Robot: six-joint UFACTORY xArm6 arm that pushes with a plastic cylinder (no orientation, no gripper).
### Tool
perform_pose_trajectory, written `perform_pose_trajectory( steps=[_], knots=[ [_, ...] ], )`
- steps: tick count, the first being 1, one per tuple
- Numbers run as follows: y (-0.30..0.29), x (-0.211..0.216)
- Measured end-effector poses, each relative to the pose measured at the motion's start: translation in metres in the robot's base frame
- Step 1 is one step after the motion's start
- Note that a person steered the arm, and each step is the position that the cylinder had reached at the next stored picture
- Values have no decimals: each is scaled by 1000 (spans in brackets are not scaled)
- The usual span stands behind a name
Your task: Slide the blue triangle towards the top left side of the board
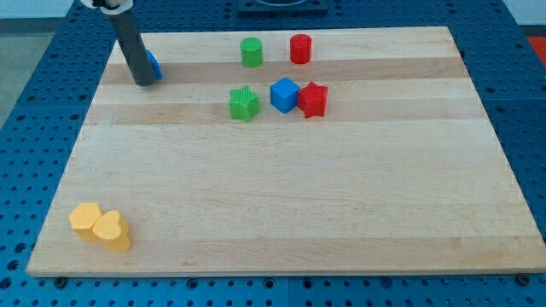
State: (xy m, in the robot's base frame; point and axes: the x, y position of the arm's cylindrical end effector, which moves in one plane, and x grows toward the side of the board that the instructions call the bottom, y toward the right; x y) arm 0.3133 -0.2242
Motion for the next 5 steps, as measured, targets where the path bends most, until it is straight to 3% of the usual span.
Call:
perform_pose_trajectory(
  steps=[2,5],
  knots=[
    [1,3],
    [167,16]
  ],
)
